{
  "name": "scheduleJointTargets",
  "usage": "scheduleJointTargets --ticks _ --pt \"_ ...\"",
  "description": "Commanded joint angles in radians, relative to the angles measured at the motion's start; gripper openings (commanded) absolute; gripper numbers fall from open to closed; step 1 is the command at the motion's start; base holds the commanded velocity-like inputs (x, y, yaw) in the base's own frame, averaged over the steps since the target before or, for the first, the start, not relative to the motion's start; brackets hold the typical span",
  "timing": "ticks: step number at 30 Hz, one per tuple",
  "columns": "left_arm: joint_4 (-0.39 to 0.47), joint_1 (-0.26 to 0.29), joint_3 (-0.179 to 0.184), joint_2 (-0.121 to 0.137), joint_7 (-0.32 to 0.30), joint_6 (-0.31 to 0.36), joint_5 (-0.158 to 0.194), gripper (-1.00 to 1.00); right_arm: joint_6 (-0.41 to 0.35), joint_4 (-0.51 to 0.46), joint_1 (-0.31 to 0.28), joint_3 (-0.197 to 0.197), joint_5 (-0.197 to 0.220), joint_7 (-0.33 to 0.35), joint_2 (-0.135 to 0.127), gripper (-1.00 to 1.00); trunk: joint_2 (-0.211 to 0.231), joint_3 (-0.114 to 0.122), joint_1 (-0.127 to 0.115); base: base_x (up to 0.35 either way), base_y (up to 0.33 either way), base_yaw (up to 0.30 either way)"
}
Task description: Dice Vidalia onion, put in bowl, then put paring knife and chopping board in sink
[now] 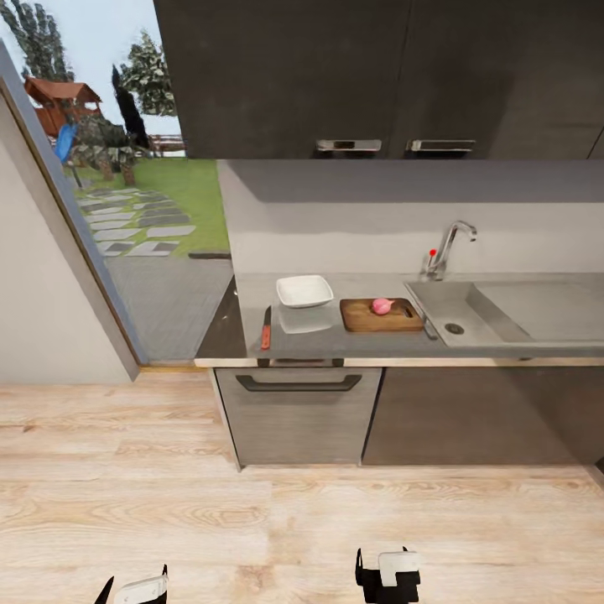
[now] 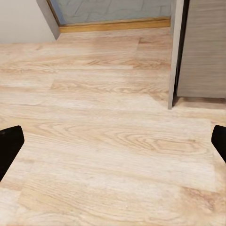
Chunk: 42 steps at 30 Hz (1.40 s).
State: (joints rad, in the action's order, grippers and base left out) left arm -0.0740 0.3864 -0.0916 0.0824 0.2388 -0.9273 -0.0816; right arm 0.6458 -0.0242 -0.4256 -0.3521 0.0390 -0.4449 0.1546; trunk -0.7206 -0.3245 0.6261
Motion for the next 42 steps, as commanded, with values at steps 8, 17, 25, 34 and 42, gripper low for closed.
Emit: scheduleJointTargets --ticks 8,17,25,34,42 --pt "-0.004 0.002 -0.008 0.000 0.002 -0.005 -0.009 1.00 0.002 0.001 -0.001 -0.009 0.004 -0.006 0.000 1.00 -0.057 -0.026 0.031 0.000 0.000 0.000" --pt "-0.004 0.002 -0.008 0.000 0.002 -0.005 -0.009 1.00 0.001 0.001 -0.001 -0.009 0.004 -0.005 0.000 1.00 -0.120 -0.055 0.065 0.000 0.000 0.000" --pt "-0.004 0.002 -0.008 0.000 0.002 -0.005 -0.009 1.00 0.000 0.002 -0.001 -0.010 0.004 -0.005 0.000 1.00 -0.176 -0.080 0.096 0.000 0.000 0.000" --pt "-0.004 0.002 -0.008 -0.001 0.002 -0.005 -0.009 1.00 0.000 0.003 -0.001 -0.010 0.004 -0.005 0.000 1.00 -0.239 -0.108 0.131 0.000 0.000 0.000" --pt "-0.004 0.002 -0.008 -0.001 0.002 -0.005 -0.009 1.00 -0.001 0.003 -0.001 -0.010 0.004 -0.005 0.000 1.00 -0.295 -0.133 0.161 0.000 0.000 0.000"
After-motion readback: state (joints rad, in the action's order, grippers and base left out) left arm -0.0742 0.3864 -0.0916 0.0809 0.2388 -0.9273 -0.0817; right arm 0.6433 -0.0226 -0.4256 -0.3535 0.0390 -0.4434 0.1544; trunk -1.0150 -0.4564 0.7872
